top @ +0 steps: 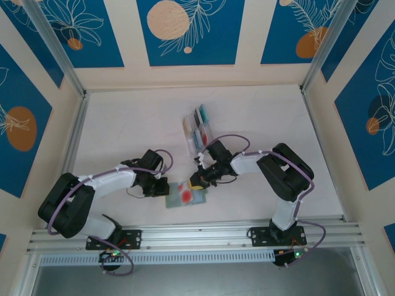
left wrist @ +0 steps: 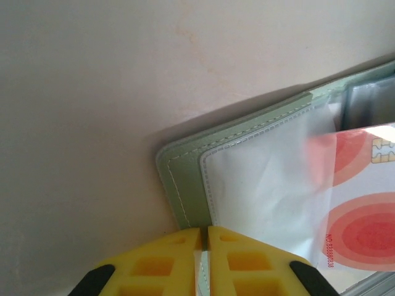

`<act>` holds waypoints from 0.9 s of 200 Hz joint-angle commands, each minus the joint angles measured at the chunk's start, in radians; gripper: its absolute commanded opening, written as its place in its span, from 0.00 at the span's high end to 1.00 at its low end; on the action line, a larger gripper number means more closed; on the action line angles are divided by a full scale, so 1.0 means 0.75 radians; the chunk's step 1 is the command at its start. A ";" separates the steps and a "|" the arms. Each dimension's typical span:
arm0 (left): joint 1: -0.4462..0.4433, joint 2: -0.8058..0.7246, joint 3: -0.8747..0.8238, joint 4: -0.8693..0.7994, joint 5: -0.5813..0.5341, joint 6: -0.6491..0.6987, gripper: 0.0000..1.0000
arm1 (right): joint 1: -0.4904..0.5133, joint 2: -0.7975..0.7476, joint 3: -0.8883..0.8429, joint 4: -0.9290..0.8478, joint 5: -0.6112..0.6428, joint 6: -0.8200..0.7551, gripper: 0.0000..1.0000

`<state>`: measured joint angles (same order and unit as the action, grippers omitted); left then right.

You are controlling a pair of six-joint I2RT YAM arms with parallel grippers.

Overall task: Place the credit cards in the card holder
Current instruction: Insert the credit card into the card slot.

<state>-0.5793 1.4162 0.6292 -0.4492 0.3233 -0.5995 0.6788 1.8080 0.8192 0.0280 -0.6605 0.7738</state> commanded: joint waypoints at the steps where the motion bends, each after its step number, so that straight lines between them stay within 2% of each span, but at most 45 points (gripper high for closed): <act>1: -0.008 0.046 -0.024 -0.045 -0.047 -0.005 0.89 | 0.022 -0.029 0.002 0.005 -0.050 -0.042 1.00; 87: -0.008 0.077 -0.043 -0.002 -0.032 -0.017 0.90 | 0.030 -0.040 -0.046 0.097 -0.111 -0.068 1.00; 124: -0.009 0.072 -0.049 -0.002 -0.032 -0.012 0.89 | 0.023 0.014 -0.049 0.156 -0.156 -0.089 1.00; 180: -0.009 0.057 -0.071 0.015 -0.014 -0.012 0.88 | -0.001 0.065 -0.022 0.182 -0.099 -0.059 1.00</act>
<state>-0.5785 1.4227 0.6270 -0.4397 0.3298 -0.6029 0.6827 1.8355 0.7895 0.1421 -0.7334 0.7296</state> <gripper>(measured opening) 0.119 0.050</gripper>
